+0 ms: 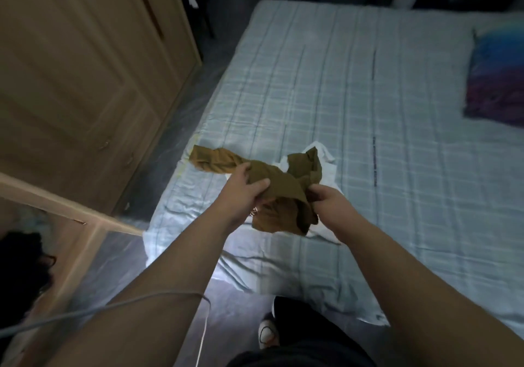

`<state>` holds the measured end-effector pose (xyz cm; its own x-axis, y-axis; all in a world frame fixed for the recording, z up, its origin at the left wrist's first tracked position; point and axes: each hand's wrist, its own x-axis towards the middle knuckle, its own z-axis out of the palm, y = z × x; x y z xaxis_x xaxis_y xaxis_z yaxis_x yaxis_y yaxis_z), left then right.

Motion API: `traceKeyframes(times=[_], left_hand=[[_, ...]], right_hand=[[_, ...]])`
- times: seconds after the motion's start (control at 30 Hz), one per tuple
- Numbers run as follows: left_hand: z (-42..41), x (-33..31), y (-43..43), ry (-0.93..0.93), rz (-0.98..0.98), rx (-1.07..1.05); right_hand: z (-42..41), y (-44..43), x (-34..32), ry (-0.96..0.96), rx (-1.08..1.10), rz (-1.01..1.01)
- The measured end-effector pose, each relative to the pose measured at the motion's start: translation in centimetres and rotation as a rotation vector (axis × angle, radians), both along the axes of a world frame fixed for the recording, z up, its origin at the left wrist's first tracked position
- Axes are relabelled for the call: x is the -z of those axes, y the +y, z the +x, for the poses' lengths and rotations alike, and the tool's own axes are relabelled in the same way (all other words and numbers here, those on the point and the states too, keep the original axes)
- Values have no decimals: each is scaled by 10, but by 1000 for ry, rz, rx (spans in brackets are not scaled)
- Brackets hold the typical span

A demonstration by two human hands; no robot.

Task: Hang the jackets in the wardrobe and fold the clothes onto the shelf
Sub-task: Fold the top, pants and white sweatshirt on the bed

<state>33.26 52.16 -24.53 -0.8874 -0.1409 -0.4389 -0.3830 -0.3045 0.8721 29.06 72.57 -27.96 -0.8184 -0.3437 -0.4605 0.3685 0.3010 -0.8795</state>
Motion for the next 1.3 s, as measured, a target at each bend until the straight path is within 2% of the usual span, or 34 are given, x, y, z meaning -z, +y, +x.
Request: traceKeyframes(times=[0.1, 0.27, 0.37, 0.47, 0.53, 0.63, 0.77, 0.9, 1.0, 1.03, 1.07, 1.13, 1.17, 1.2, 1.3], left_hand=[[11, -31, 0, 66, -31, -64], [23, -71, 16, 148, -121, -1], [15, -88, 29, 158, -90, -19], [-1, -110, 44, 179, -89, 25], [-9, -126, 58, 174, -171, 118], [-20, -144, 84, 152, -344, 254], [-41, -152, 132, 154, -533, 285], [-72, -178, 214, 197, -694, 214], [-101, -194, 263, 247, -896, 163], [-109, -199, 277, 253, -953, 164], [-116, -205, 289, 253, -986, 162], [-127, -214, 312, 269, -976, 137], [-131, -219, 323, 279, -931, 123], [-135, -224, 332, 287, -880, 114], [-147, -236, 351, 324, -860, 111]], right_hand=[[8, 24, -33, 160, 58, 149], [16, 82, -82, 601, -5, 663], [15, 121, -104, 738, 14, 917], [0, 161, -118, 861, 14, 1042], [-13, 183, -128, 832, 36, 1050], [-34, 216, -146, 707, 158, 885], [-61, 273, -170, 749, 286, 732], [-85, 343, -182, 883, 225, 796], [-108, 402, -183, 849, 212, 824], [-116, 418, -185, 802, 248, 779], [-122, 431, -187, 715, 313, 648], [-132, 447, -189, 505, 428, 262], [-138, 454, -188, 467, 456, 160], [-143, 459, -185, 509, 439, 209], [-154, 471, -172, 836, 201, 765]])
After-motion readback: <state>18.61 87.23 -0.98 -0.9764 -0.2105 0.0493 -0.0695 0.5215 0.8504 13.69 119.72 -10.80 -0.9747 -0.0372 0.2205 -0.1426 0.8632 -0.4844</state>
